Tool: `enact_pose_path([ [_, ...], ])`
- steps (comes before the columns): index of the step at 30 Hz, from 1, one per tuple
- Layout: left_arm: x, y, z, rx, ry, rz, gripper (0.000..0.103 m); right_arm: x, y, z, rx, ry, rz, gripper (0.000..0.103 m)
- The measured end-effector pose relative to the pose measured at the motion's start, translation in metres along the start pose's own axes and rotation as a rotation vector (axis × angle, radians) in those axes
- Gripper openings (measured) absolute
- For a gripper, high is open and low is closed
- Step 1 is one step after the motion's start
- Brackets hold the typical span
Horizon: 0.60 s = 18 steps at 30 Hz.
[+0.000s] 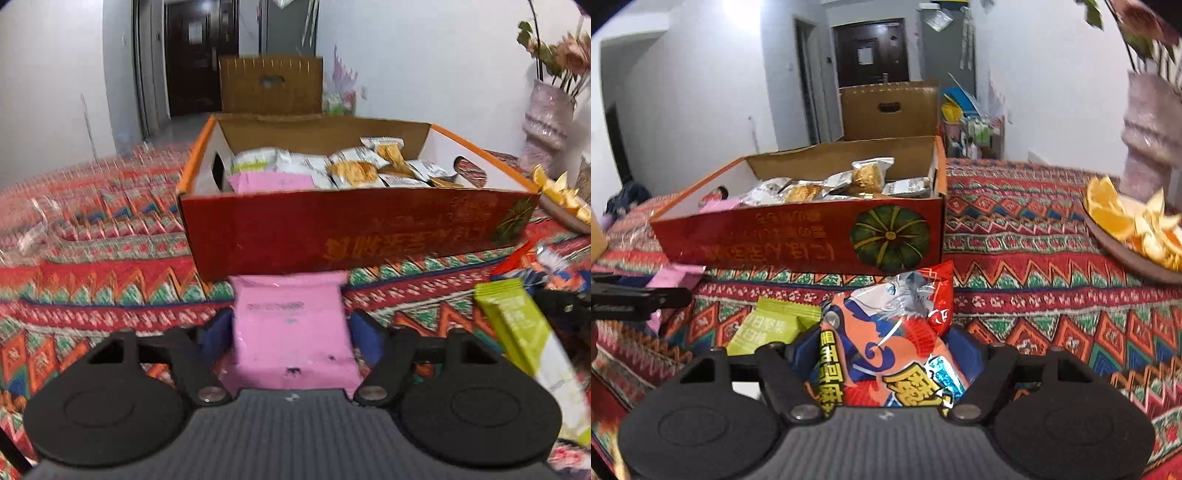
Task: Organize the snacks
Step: 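Grasp a pink packet with the left tool while the right tool grasps the red chip bag, then carry the pink packet and red chip bag into the box and lower them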
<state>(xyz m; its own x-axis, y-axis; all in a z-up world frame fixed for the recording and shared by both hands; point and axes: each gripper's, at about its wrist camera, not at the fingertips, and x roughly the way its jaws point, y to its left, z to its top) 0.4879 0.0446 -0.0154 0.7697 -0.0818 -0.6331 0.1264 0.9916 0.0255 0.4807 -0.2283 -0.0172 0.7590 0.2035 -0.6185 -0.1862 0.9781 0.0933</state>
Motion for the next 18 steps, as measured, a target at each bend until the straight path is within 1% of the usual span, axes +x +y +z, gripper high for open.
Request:
enact_pose_path([
  [1,-0.001,-0.001,0.000,0.011,-0.008,0.001,0.063,0.000,0.002,0.000,-0.021,-0.005,-0.006,0.073],
  [3,-0.001,0.002,0.000,-0.009,-0.010,-0.005,0.063,0.000,0.003,-0.001,-0.037,-0.008,-0.006,0.073],
  [5,-0.003,0.000,-0.003,0.019,-0.027,0.005,0.062,-0.002,0.001,-0.002,-0.032,-0.008,0.001,0.072],
  [6,-0.004,-0.001,-0.003,0.024,-0.027,0.012,0.062,-0.004,-0.001,-0.002,-0.029,-0.009,0.007,0.069],
  [7,-0.006,-0.002,-0.003,0.027,-0.023,0.014,0.062,-0.007,-0.003,-0.002,-0.017,-0.016,0.018,0.061],
  [8,-0.008,-0.003,-0.003,0.024,-0.014,0.015,0.063,-0.010,-0.005,-0.003,-0.006,-0.021,0.026,0.059],
  [10,-0.017,-0.003,-0.003,0.001,-0.002,0.020,0.063,-0.016,-0.006,-0.004,-0.013,-0.022,0.013,0.057],
  [12,-0.033,-0.004,-0.005,-0.009,-0.015,0.027,0.063,-0.021,-0.005,-0.007,-0.021,-0.022,-0.009,0.056],
  [14,-0.058,-0.008,-0.010,-0.009,-0.048,0.028,0.063,-0.032,0.000,-0.013,-0.045,-0.030,-0.019,0.055],
  [18,-0.109,-0.016,-0.032,-0.043,-0.081,0.014,0.063,-0.059,0.003,-0.030,-0.037,-0.043,-0.024,0.054],
])
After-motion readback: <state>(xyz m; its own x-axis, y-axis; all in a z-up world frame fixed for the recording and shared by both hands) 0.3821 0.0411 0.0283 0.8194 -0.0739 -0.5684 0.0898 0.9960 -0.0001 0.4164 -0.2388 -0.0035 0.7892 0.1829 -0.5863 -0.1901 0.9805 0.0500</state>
